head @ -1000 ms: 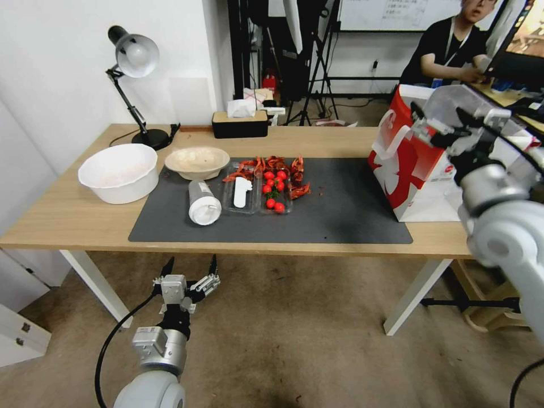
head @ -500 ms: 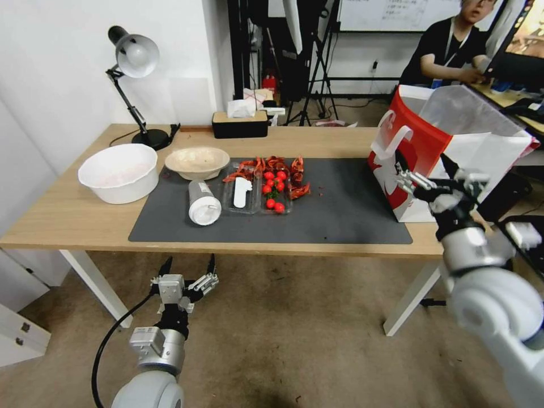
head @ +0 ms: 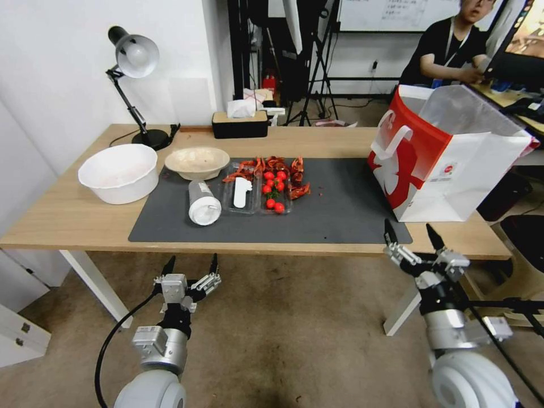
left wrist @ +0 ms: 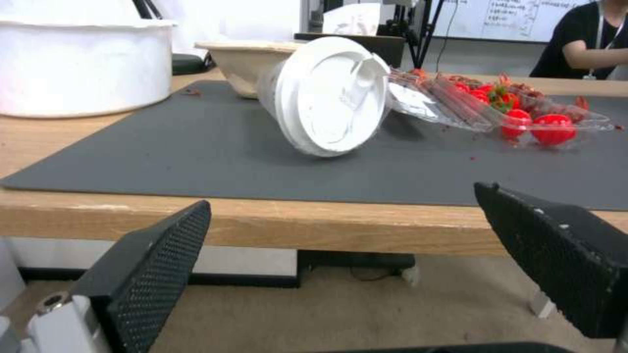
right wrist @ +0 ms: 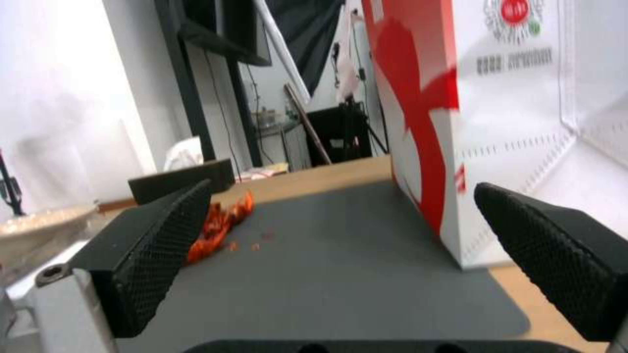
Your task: Pick up the trash from the table and place it into the takeout bag.
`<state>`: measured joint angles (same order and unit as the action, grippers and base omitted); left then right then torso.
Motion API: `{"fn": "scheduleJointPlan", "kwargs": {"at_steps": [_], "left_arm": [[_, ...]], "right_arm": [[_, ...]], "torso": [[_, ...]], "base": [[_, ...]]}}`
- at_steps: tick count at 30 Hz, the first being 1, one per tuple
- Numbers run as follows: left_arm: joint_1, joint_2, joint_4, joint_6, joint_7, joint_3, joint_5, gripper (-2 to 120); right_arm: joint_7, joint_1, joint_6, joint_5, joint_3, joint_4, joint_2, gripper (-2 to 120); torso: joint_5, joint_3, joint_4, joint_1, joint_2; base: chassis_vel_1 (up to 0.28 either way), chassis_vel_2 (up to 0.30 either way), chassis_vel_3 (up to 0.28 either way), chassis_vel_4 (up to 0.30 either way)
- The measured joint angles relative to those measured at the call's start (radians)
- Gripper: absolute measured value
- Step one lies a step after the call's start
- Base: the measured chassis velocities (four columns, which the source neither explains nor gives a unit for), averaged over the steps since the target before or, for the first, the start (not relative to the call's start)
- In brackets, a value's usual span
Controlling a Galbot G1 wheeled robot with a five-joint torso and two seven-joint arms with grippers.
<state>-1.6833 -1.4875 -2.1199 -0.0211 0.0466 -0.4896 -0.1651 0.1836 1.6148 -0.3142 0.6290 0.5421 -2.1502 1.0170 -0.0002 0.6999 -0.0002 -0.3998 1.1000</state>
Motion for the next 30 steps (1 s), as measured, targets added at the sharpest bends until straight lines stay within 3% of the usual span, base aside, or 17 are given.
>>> {"fn": "scheduleJointPlan", "kwargs": {"at_steps": [6, 20, 30], "left_arm": [[-0.002, 0.006, 0.001, -0.003, 0.000, -0.004, -0.007, 100], [0.034, 0.010, 0.015, -0.002, -0.001, -0.005, -0.023, 100], [0.122, 0.070, 0.031, -0.002, 0.040, -0.005, -0.083, 100]], "right_arm": [[-0.024, 0.068, -0.059, -0.053, -0.039, 0.063, 0.049, 100], [-0.036, 0.116, -0.101, -0.151, -0.108, 0.133, 0.094, 100], [-0.027, 0.118, -0.097, -0.157, -0.106, 0.130, 0.095, 100]], "torso": [[0.0001, 0.000, 0.0003, 0.000, 0.000], [0.0002, 0.000, 0.0002, 0.000, 0.000], [0.0000, 0.000, 0.0002, 0.000, 0.000]], "base": [[0.000, 0.000, 0.000, 0.000], [0.000, 0.000, 0.000, 0.000], [0.000, 0.000, 0.000, 0.000]]}}
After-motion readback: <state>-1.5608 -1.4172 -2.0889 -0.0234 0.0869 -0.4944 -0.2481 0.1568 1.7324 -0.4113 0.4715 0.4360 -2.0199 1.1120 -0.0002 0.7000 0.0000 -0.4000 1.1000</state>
